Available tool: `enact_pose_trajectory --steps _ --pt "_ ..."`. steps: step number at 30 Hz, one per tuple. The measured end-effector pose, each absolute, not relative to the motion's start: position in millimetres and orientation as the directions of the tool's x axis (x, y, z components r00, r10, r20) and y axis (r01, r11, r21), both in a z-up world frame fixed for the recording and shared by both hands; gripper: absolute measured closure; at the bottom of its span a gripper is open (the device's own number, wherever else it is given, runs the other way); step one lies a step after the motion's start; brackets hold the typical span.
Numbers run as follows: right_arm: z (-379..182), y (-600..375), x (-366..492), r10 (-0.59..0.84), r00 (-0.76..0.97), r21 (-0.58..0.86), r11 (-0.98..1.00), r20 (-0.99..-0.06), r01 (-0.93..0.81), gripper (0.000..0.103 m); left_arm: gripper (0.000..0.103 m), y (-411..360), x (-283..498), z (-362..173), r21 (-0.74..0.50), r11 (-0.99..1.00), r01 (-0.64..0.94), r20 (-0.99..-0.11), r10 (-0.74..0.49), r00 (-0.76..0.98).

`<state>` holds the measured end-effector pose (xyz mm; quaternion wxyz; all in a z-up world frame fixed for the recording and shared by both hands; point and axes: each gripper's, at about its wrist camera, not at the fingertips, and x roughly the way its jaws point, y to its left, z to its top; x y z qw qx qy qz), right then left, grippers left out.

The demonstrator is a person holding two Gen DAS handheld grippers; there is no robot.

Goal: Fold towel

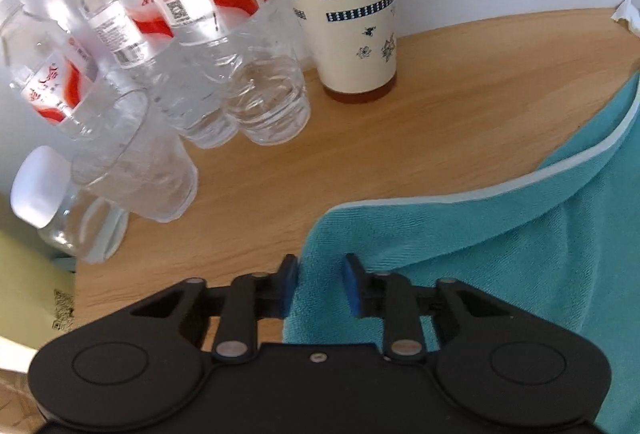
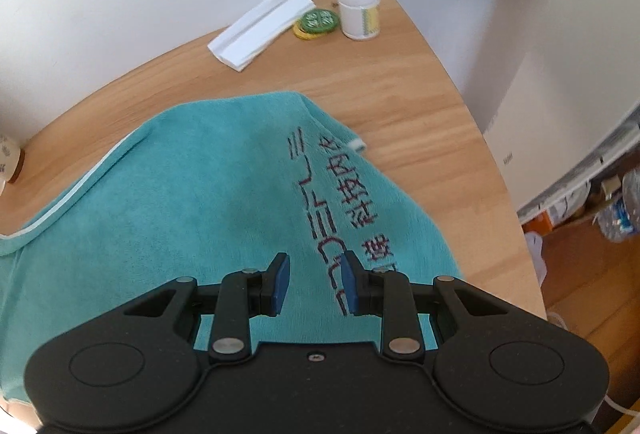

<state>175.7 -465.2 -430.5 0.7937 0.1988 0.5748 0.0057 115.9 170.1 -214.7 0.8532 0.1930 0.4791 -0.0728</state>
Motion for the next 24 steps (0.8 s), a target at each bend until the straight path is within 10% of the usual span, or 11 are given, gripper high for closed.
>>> enact_pose_trajectory --steps 6,12,16,24 --pt "-432.2 -467.3 173.3 0.228 0.333 0.318 0.915 -0.915 0.248 0.072 0.097 162.6 111.0 -215.4 0.345 0.875 0.340 -0.808 0.092 0.582" --pt "-431.8 -466.8 173.0 0.235 0.334 0.326 0.912 -0.913 0.249 0.072 0.094 146.9 103.4 -189.3 0.536 0.836 0.120 -0.591 0.270 0.761" --pt "-435.2 -464.1 172.2 0.246 0.314 0.329 0.913 -0.917 0.244 0.072 0.045 137.5 113.4 -224.9 0.650 0.759 0.031 -0.555 0.447 0.701" --pt "-444.0 -457.0 170.4 0.247 0.283 0.315 0.922 -0.927 0.227 0.072 0.045 148.5 104.9 -225.1 0.587 0.809 0.043 -0.614 0.409 0.675"
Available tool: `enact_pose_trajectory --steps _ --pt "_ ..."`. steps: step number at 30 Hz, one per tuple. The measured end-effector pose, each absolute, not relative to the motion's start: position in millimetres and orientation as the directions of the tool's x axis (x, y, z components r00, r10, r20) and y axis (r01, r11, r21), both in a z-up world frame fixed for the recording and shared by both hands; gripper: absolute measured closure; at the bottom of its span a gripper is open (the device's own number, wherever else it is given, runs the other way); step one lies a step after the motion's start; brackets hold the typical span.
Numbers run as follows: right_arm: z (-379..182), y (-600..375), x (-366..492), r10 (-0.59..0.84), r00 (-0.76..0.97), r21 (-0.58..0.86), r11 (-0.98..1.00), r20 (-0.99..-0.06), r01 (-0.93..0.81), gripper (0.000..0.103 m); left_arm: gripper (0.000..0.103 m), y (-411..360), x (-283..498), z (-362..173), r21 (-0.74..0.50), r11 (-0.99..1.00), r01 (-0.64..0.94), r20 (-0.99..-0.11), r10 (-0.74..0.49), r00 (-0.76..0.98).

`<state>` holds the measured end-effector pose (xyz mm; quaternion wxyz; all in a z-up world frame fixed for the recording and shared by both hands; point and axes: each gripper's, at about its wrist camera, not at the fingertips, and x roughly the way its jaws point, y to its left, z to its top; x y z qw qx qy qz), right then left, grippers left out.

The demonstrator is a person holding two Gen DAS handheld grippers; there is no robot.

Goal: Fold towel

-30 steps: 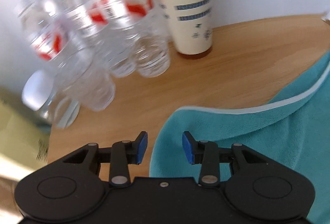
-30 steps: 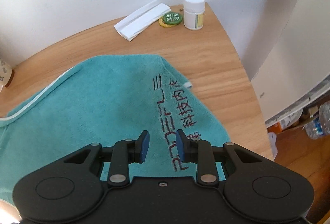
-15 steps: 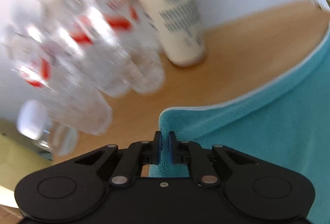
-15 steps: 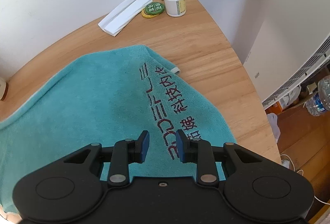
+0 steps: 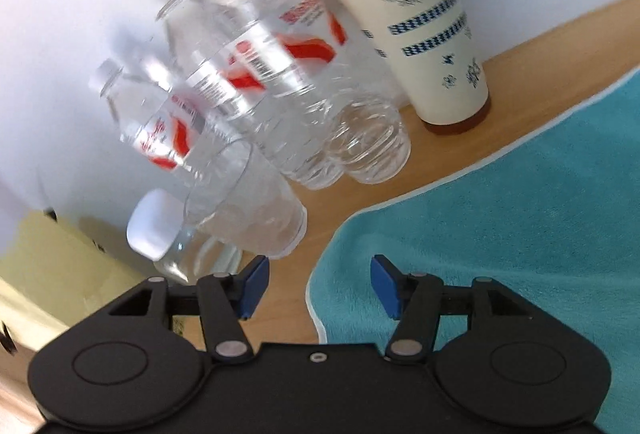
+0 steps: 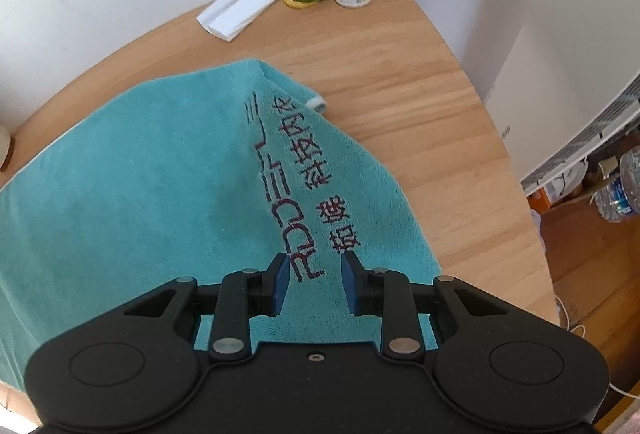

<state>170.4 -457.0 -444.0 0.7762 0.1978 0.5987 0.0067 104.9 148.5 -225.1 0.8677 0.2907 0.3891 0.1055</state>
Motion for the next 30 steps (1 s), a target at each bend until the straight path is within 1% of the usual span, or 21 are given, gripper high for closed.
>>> enact_pose_trajectory --steps 3,5,6,7,11,14,17,18,21,25,27,30 --pt "-452.1 -448.8 169.2 0.225 0.258 0.282 0.936 -0.940 0.212 0.072 0.045 151.3 94.9 -230.2 0.566 0.821 0.069 -0.650 0.394 0.650" --pt "-456.8 -444.3 167.8 0.209 0.244 0.260 0.944 -0.947 0.201 0.072 0.048 150.1 92.6 -231.8 0.555 0.828 0.081 -0.672 0.390 0.630" --pt "-458.6 -442.4 166.7 0.201 0.241 0.250 0.948 -0.950 0.195 0.071 0.050 149.5 92.4 -231.8 0.554 0.829 0.085 -0.676 0.388 0.627" --pt "-458.6 -440.9 164.9 0.192 0.248 0.242 0.952 -0.950 0.189 0.072 0.055 148.9 93.2 -231.7 0.553 0.828 0.091 -0.676 0.383 0.630" --pt "-457.7 -438.7 162.5 0.155 0.239 0.204 0.960 -0.959 0.193 0.074 0.055 149.9 102.0 -232.7 0.571 0.816 0.090 -0.676 0.405 0.616" --pt "-457.0 -437.9 159.9 0.141 0.222 0.188 0.960 -0.965 0.206 0.073 0.056 158.6 107.3 -228.8 0.551 0.832 0.061 -0.698 0.420 0.580" --pt "-454.3 -438.8 155.1 0.146 0.217 0.192 0.960 -0.965 0.204 0.073 0.057 165.8 104.7 -225.7 0.549 0.834 0.059 -0.702 0.422 0.574" --pt "-447.7 -443.2 150.8 0.162 0.241 0.216 0.952 -0.957 0.216 0.072 0.057 168.6 103.0 -223.5 0.548 0.835 0.057 -0.700 0.420 0.578" --pt "-433.8 -456.7 149.0 0.176 0.309 0.254 0.939 -0.935 0.233 0.072 0.057 169.8 92.6 -202.9 0.488 0.872 0.036 -0.715 0.376 0.589" --pt "-426.9 -482.7 171.7 0.187 0.374 0.290 0.927 -0.908 0.239 0.072 0.056 157.9 77.0 -180.0 0.358 0.934 0.017 -0.776 0.288 0.561" --pt "-427.3 -494.3 188.3 0.194 0.399 0.303 0.924 -0.896 0.232 0.072 0.056 148.3 69.8 -176.2 0.334 0.943 0.006 -0.791 0.277 0.546" --pt "-437.2 -500.4 221.7 0.256 0.412 0.355 0.917 -0.874 0.182 0.072 0.056 132.1 57.6 -175.7 0.302 0.953 -0.032 -0.814 0.276 0.511"
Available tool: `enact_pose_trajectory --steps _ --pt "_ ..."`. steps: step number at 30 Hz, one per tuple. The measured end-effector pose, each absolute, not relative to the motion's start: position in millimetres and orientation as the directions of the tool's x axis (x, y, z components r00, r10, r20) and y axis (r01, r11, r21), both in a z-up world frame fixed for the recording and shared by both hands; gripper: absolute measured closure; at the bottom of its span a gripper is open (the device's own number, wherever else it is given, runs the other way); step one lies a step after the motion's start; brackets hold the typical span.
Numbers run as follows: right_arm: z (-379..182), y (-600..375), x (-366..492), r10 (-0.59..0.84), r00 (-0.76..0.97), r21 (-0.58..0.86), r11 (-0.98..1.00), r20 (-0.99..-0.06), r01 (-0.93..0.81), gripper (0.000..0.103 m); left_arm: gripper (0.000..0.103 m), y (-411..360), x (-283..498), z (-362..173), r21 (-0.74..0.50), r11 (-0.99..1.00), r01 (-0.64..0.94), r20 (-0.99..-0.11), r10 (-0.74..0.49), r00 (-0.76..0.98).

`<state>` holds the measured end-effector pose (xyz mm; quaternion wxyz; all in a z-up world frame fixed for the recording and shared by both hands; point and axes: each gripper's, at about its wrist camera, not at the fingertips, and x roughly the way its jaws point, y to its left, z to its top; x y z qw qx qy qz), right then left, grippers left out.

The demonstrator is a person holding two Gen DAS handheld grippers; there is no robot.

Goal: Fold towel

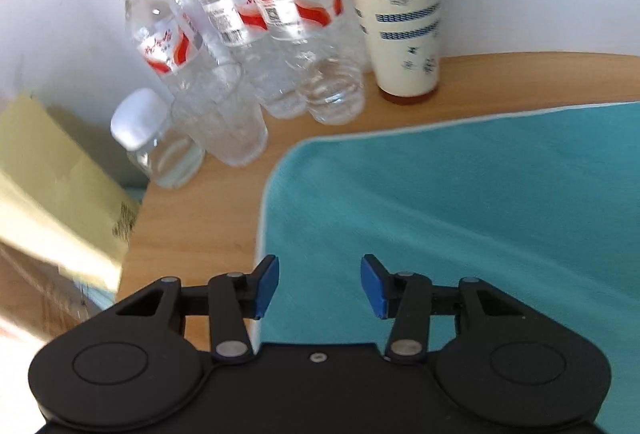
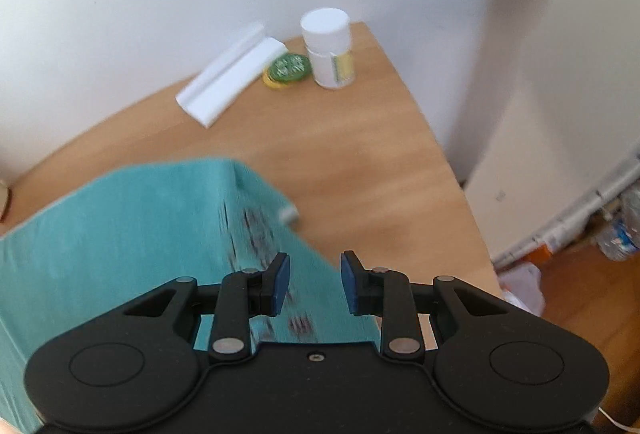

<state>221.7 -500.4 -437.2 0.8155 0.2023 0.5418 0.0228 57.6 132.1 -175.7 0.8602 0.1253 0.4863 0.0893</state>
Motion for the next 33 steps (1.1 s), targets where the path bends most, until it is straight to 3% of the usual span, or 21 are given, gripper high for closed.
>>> enact_pose_trajectory --steps 12,16,22,28,33 --pt "-471.4 -489.8 285.1 0.456 0.346 0.498 0.867 -0.820 0.036 0.072 0.056 100.1 29.4 -193.3 0.241 0.960 -0.140 -0.882 0.277 0.381" --pt "-472.6 -484.2 285.9 0.462 0.334 0.492 0.870 -0.822 0.007 0.072 0.056 97.0 22.1 -196.3 0.255 0.957 -0.142 -0.889 0.289 0.355" --pt "-469.2 -477.9 284.0 0.420 0.314 0.439 0.898 -0.852 -0.009 0.100 0.056 96.3 16.7 -201.2 0.261 0.957 -0.130 -0.899 0.289 0.328" --pt "-420.7 -478.4 269.2 0.250 0.509 0.283 0.959 -0.824 -0.013 0.100 0.054 96.2 14.8 -202.3 0.268 0.956 -0.120 -0.897 0.293 0.331" --pt "-399.7 -452.0 240.9 0.310 0.535 0.267 0.950 -0.786 -0.159 0.100 0.054 96.4 14.0 -201.3 0.274 0.956 -0.104 -0.896 0.293 0.333"
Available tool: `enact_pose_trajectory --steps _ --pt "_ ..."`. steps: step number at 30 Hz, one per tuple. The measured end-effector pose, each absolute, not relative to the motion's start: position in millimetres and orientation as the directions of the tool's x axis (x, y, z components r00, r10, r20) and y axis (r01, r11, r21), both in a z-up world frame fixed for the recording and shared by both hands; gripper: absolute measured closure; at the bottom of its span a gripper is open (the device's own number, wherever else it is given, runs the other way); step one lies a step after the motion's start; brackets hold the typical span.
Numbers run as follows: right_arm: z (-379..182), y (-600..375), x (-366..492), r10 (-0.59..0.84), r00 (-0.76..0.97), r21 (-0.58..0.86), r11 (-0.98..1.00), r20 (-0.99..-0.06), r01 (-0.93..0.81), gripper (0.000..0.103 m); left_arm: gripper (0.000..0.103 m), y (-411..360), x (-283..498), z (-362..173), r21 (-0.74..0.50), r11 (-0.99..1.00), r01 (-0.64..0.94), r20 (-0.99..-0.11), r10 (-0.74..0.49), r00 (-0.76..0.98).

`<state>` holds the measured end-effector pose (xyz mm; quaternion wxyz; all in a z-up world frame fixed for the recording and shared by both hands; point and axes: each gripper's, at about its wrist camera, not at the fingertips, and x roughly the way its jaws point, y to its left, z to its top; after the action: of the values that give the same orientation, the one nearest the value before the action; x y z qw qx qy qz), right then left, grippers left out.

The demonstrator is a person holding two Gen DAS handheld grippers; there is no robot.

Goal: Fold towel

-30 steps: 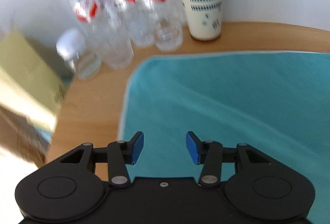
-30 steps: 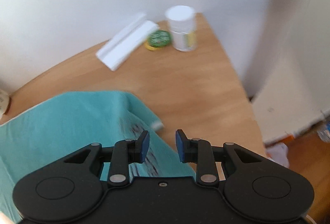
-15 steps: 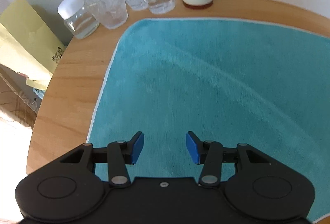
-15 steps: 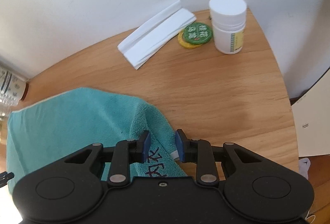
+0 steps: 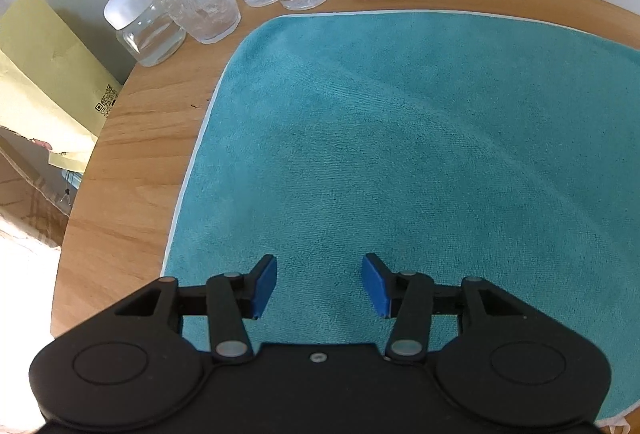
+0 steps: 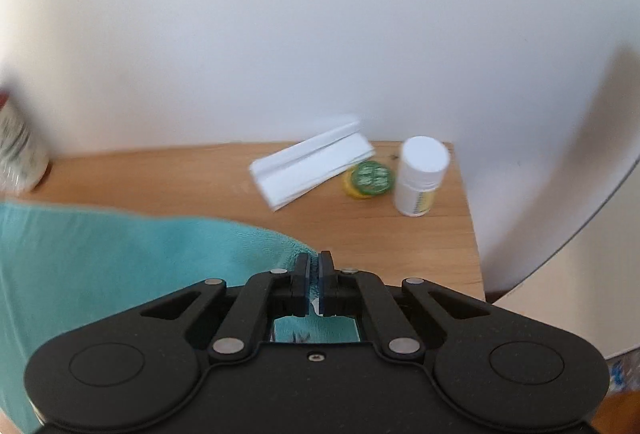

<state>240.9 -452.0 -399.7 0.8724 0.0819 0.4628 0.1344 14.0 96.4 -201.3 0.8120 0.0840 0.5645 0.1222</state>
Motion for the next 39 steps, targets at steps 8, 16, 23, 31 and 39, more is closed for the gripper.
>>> enact_pose_trajectory --steps 8,16,23,31,39 --pt "-436.3 -421.8 200.7 0.329 0.388 0.239 0.935 -0.861 -0.262 0.095 0.050 95.2 14.5 -200.9 0.294 0.953 -0.076 -0.893 0.302 0.335" --pt "-422.9 -470.0 222.6 0.400 0.452 0.382 0.914 -0.797 -0.135 0.070 0.045 96.8 14.8 -201.5 0.297 0.952 -0.080 -0.891 0.306 0.334" --pt "-442.3 -441.7 232.8 0.382 0.370 0.327 0.923 -0.847 -0.203 0.070 0.044 96.1 14.9 -201.7 0.304 0.949 -0.078 -0.889 0.312 0.334" --pt "-429.4 -447.2 232.8 0.304 0.444 0.248 0.952 -0.843 -0.181 0.100 0.042 99.0 14.9 -202.0 0.294 0.952 -0.087 -0.892 0.306 0.331" --pt "-434.3 -462.7 282.4 0.174 0.496 0.177 0.983 -0.851 -0.041 0.100 0.042 99.6 14.8 -201.5 0.295 0.952 -0.084 -0.892 0.306 0.332"
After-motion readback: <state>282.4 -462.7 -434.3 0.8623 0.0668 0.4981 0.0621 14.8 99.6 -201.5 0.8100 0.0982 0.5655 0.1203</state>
